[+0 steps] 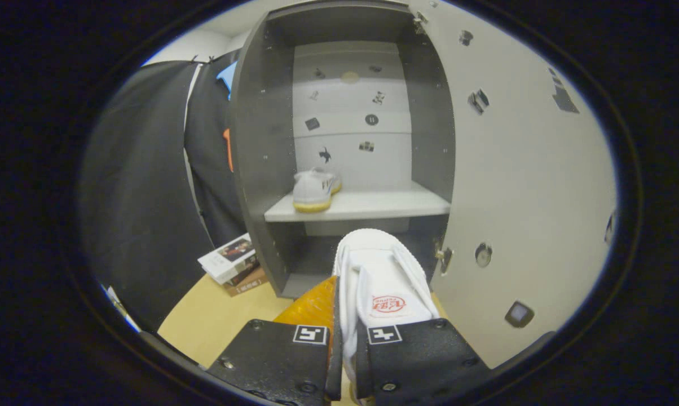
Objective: Open the shoe cabinet door, grab the shoes and put them into the shoe cabinet, then close the shoe cabinet door.
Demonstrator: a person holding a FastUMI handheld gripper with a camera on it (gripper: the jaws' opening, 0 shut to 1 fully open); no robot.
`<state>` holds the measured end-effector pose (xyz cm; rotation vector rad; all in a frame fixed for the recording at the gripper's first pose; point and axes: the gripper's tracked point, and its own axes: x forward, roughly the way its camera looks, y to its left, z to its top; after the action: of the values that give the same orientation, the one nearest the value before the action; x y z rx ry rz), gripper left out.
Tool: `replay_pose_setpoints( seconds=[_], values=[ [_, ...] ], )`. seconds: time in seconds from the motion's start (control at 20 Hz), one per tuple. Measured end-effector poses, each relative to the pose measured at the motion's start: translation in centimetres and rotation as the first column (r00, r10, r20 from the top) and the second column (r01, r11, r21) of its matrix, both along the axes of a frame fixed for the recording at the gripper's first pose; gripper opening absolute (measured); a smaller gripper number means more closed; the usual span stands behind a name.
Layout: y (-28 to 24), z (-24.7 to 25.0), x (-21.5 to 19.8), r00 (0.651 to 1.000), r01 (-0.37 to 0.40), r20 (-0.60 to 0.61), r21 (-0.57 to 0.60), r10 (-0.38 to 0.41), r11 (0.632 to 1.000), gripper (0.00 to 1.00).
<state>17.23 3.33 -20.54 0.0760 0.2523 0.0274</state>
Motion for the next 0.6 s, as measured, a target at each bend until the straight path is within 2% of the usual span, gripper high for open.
replay_pose_setpoints(
  seconds=[0.3,0.6],
  values=[
    [-0.4,8.5,6.8,0.992,-0.004,0.126,-0.042,0.009,0.999,0.13],
    [-1.1,12.1,14.3,0.985,0.0,0.172,-0.07,0.012,0.998,0.13]
  ],
)
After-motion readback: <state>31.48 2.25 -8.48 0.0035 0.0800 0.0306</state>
